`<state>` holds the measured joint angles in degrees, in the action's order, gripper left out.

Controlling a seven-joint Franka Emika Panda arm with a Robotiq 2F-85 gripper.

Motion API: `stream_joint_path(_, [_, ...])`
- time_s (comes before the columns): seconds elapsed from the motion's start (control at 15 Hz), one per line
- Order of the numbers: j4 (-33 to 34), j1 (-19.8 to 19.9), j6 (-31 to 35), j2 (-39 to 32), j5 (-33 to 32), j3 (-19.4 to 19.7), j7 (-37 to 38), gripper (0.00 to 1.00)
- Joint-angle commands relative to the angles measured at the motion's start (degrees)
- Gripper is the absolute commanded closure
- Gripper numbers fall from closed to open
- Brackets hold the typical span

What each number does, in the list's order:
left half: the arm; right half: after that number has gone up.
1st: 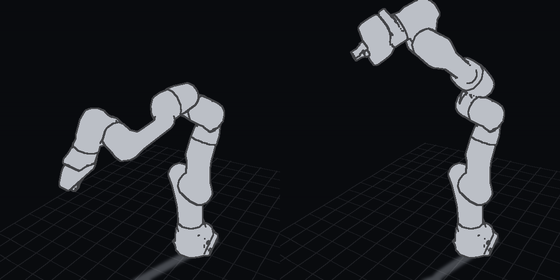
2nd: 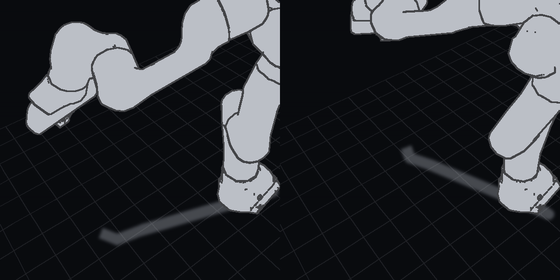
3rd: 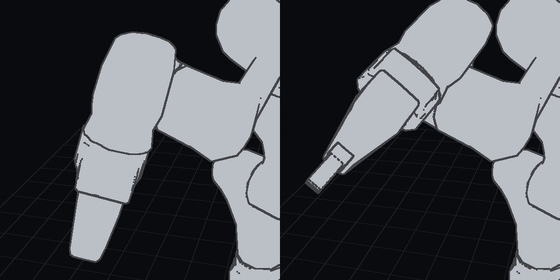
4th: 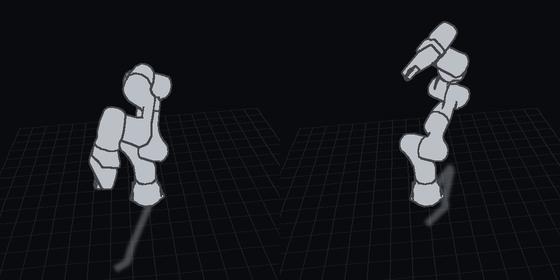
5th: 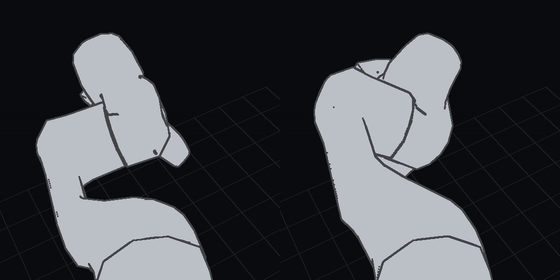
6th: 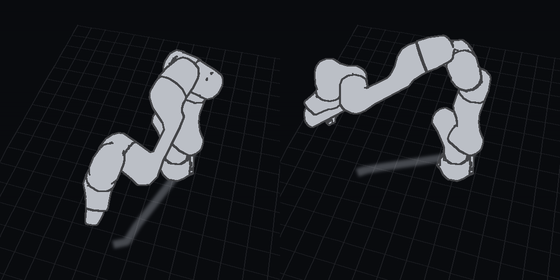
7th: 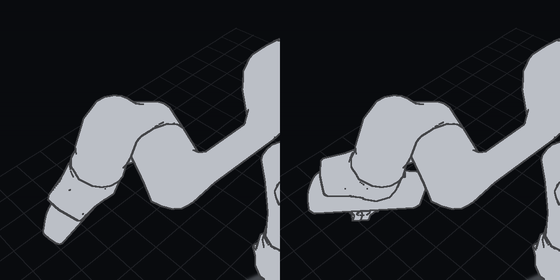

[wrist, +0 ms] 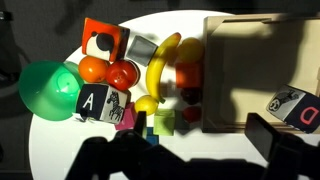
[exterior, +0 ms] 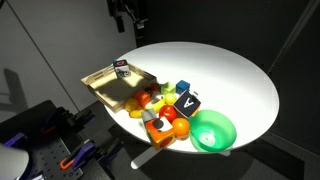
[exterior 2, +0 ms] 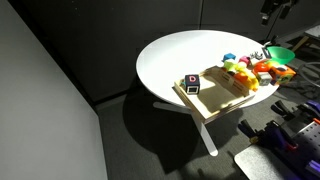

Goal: Put one square plush toy in the box

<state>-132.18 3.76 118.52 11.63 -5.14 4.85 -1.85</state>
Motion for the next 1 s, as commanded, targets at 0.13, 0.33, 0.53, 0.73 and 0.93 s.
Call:
stream_joint_path(0.13, [7.2, 0.9, 2.9, -9.8, 1.0, 1.7, -6.7, 0.0])
stream_joint_path(0.33, [9.3, 2.1, 6.4, -14.4, 1.2, 2.6, -11.5, 0.0])
stream_joint_path(0.53, [11.5, 3.9, 9.3, -19.0, 1.6, 3.2, -14.4, 0.0])
stream_joint_path(0.73, [13.3, 6.0, 11.5, -23.0, 1.8, 3.5, -17.5, 0.0])
stream_joint_path(0.93, [14.3, 7.7, 14.5, -26.3, 0.4, 3.8, -18.8, 0.0])
